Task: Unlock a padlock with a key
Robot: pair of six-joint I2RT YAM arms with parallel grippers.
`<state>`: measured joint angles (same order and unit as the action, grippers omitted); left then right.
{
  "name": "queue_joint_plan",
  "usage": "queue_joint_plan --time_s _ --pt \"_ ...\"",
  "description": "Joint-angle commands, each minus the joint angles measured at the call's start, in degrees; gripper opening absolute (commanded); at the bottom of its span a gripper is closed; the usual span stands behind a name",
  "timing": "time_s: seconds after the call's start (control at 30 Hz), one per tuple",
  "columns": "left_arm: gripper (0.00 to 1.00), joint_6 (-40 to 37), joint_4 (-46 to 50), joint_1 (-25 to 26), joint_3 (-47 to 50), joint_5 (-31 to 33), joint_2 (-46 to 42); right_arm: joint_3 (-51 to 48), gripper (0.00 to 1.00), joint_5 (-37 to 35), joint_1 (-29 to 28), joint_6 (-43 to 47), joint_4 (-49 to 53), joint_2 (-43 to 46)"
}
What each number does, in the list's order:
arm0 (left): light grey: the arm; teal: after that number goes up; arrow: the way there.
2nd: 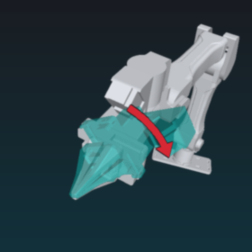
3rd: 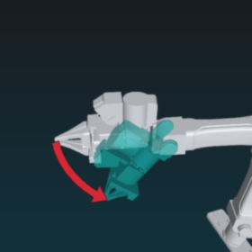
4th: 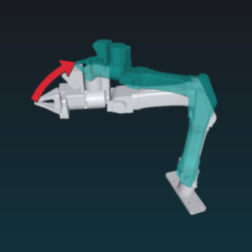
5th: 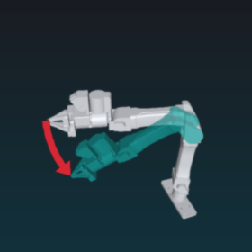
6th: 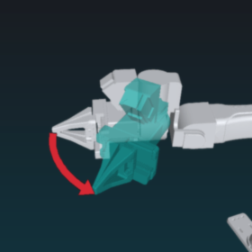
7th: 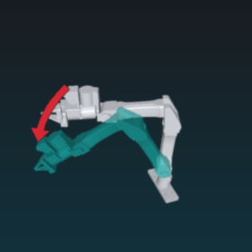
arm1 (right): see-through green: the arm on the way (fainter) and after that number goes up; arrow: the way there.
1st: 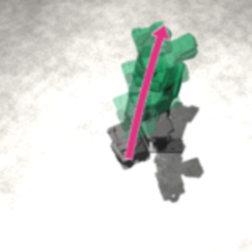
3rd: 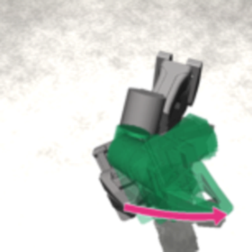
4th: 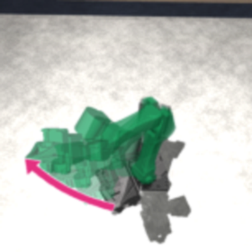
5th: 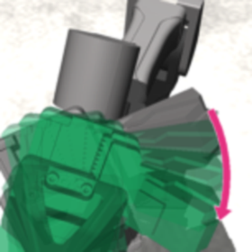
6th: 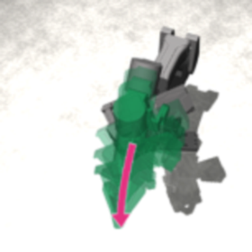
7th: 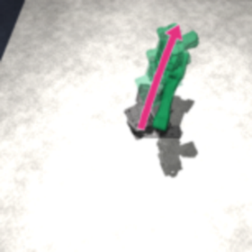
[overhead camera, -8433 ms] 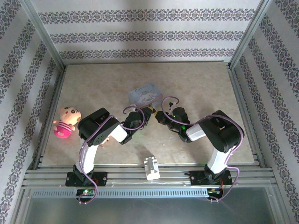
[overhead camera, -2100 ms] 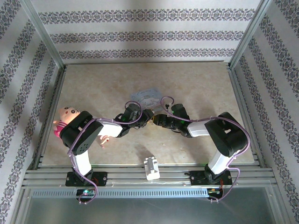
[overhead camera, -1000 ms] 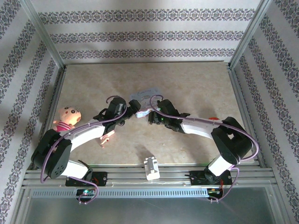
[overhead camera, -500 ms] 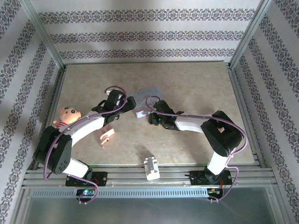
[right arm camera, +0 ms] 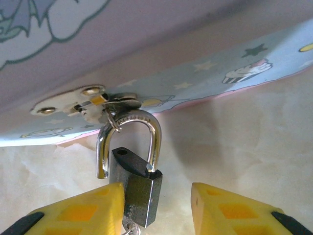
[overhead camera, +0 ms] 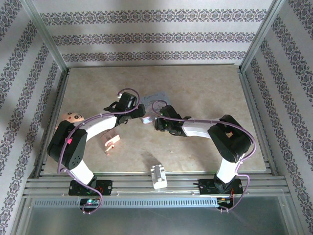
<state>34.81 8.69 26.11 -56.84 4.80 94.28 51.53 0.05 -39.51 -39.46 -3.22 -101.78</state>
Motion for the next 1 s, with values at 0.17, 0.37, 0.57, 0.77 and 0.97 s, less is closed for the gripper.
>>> queue_joint_plan --time_s 0.17,0.37,0.57,0.77,0.97 --pt "0.99 -2.55 4.09 -0.69 -1.11 1.62 2.55 1.03 0.47 1.0 0.37 -2.02 -1.26 0.16" --pt "0.99 -2.39 4.76 -0.66 -0.48 2.02 2.32 1.46 0.47 1.0 0.31 -2.03 -1.17 -0.59" --pt "0.99 -2.24 4.85 -0.67 -0.63 1.95 2.22 2.35 0.43 1.24 0.26 -1.93 -0.91 -2.44" --pt "0.99 -1.89 5.29 -0.7 -1.07 2.64 2.05 1.01 0.36 1.0 0.52 -2.62 -1.38 -1.8" --pt "0.99 -1.94 5.59 -0.69 -1.27 3.12 1.78 -1.36 0.19 1.19 1.43 -3.31 -2.51 0.35"
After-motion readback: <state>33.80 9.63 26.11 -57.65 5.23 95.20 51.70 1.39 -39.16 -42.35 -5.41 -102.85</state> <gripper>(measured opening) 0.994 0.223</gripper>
